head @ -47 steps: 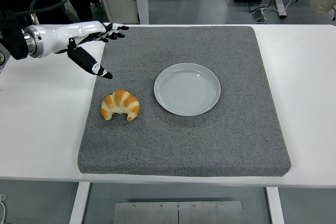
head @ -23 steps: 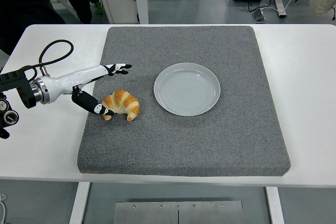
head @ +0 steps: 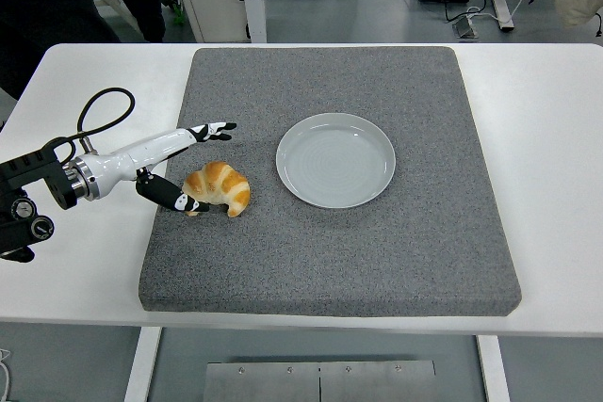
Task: Place the bread on the plate
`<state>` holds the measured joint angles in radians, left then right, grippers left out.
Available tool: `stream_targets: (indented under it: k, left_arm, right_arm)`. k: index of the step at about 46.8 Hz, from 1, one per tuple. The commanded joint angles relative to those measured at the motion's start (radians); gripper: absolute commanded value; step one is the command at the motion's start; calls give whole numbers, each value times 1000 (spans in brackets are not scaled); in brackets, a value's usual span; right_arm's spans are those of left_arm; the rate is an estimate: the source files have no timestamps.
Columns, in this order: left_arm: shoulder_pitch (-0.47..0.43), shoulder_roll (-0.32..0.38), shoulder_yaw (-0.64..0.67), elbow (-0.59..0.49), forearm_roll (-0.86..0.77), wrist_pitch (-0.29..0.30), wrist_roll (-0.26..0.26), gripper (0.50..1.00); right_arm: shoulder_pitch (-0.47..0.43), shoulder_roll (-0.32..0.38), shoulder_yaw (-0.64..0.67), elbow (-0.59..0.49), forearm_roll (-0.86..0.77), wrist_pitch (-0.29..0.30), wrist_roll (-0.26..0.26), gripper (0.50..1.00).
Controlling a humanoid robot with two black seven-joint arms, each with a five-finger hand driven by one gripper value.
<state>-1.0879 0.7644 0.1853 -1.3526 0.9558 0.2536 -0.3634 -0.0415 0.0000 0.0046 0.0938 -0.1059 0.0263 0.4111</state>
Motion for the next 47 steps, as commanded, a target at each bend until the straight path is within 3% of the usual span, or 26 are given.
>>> stream_targets:
  k: [1, 10, 47]
  left_arm:
    - [11, -16, -1, 12, 0, 15, -5, 939]
    - [25, -51, 0, 43, 0, 38, -19, 933]
    - [40, -103, -1, 113, -5, 38, -22, 901]
  right_arm:
    - [0, 0, 0, 0, 0, 0, 0, 1000]
    - [0, 0, 0, 0, 0, 0, 0, 1000]
    - [0, 0, 0, 0, 0, 0, 0, 1000]
